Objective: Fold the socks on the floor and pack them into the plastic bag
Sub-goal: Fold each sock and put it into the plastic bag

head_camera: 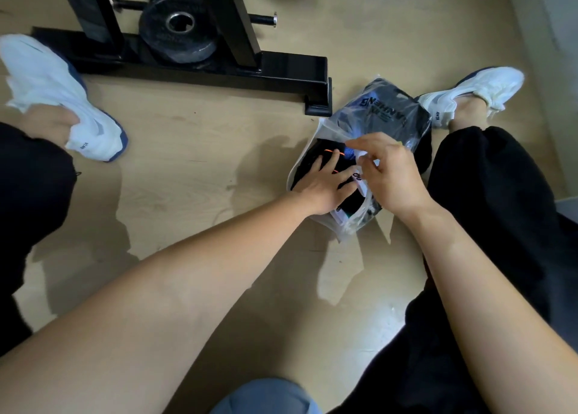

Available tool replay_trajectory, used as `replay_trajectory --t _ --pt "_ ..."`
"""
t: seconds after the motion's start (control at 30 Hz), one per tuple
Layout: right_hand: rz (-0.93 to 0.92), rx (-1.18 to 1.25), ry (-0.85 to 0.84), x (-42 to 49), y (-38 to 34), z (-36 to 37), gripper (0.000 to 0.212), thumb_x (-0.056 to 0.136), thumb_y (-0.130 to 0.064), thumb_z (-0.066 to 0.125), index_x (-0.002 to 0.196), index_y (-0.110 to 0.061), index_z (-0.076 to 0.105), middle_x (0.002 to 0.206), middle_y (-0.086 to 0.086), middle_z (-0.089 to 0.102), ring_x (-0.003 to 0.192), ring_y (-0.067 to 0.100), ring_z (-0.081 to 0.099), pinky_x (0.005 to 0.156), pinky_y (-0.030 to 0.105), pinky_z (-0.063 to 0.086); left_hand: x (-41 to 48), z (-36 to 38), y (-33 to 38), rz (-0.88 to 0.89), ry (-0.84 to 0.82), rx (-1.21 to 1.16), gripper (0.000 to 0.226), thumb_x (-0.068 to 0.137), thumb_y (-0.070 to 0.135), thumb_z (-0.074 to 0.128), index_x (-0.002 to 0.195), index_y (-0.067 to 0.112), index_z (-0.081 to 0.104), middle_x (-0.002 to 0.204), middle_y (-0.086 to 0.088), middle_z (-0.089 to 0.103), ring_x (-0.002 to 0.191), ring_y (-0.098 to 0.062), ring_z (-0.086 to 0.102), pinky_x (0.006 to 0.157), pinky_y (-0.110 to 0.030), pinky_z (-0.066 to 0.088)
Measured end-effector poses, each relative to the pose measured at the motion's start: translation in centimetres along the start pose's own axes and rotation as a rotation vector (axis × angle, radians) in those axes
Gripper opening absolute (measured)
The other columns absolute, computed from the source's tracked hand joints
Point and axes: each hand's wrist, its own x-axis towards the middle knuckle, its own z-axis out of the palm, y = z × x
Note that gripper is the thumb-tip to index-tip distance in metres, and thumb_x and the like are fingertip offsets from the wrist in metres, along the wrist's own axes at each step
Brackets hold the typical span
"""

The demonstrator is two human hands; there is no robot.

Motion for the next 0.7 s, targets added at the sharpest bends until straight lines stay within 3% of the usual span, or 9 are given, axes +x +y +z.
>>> replay_trajectory --t 0.13,0.23,0.37,0.43,0.53,0.63,0.7 --pt "-0.001 0.006 -0.015 -0.5 -0.3 0.0 0.036 0.093 0.002 0.054 0.123 -0.012 0.068 0.121 0.005 0.062 0.088 0.007 0.056 0.082 0.004 0.039 -1.9 -0.1 -1.5 0.064 0.055 -0.027 0.058 0.104 0.053 0.032 0.159 0.038 0.023 0.169 -0.011 0.001 0.151 -0.043 0.012 0.123 -0.049 0.016" --pt "-0.001 0.007 -0.028 -0.9 -0.5 0.2 0.035 0.092 -0.001 0.060 0.124 -0.012 0.067 0.121 0.006 0.060 0.088 0.015 0.061 0.088 0.027 0.051 -3.4 -0.6 -1.4 0.082 0.095 -0.080 0.055 0.104 0.044 0.045 0.156 0.028 0.035 0.168 -0.015 0.008 0.151 -0.039 0.019 0.122 -0.043 0.020" --pt "0.008 -0.092 0.025 -1.5 -0.4 0.4 0.034 0.089 -0.005 0.065 0.121 -0.013 0.069 0.126 0.008 0.058 0.109 0.031 0.056 0.096 0.037 0.046 -6.3 -1.3 -1.7 0.133 0.148 -0.162 0.051 0.100 0.030 0.060 0.148 0.015 0.050 0.163 -0.018 0.027 0.148 -0.039 0.030 0.121 -0.042 0.025" --pt "-0.054 -0.166 0.111 -1.8 -1.0 0.6 0.032 0.086 -0.004 0.066 0.116 -0.013 0.071 0.123 0.011 0.059 0.105 0.038 0.053 0.093 0.040 0.044 -8.7 -1.8 -2.5 0.189 0.192 -0.159 0.047 0.097 0.026 0.064 0.142 0.012 0.057 0.155 -0.015 0.042 0.143 -0.033 0.041 0.118 -0.035 0.030" --pt "-0.167 -0.132 0.175 -2.2 -2.9 1.0 0.028 0.085 -0.002 0.064 0.111 -0.010 0.072 0.113 0.009 0.063 0.097 0.035 0.053 0.088 0.037 0.043 -12.7 -2.3 -5.3 0.186 0.182 -0.062 0.044 0.098 0.029 0.062 0.139 0.015 0.059 0.138 -0.006 0.057 0.128 -0.024 0.052 0.105 -0.027 0.034" --pt "-0.263 -0.005 0.022 -2.9 -5.2 2.4 0.024 0.085 -0.002 0.065 0.107 -0.007 0.073 0.103 0.009 0.066 0.096 0.028 0.059 0.088 0.034 0.047 -16.8 -1.8 -9.3 0.053 0.040 0.027 0.045 0.097 0.034 0.063 0.138 0.018 0.058 0.132 -0.004 0.056 0.128 -0.022 0.050 0.102 -0.027 0.033" --pt "-0.266 0.081 -0.144 -3.8 -6.2 3.9 0.021 0.086 -0.005 0.066 0.105 -0.009 0.073 0.096 0.006 0.067 0.087 0.020 0.063 0.080 0.034 0.052 -19.2 -0.9 -11.7 -0.023 -0.104 0.114 0.046 0.093 0.036 0.067 0.135 0.018 0.059 0.131 -0.005 0.056 0.131 -0.023 0.048 0.103 -0.026 0.030"
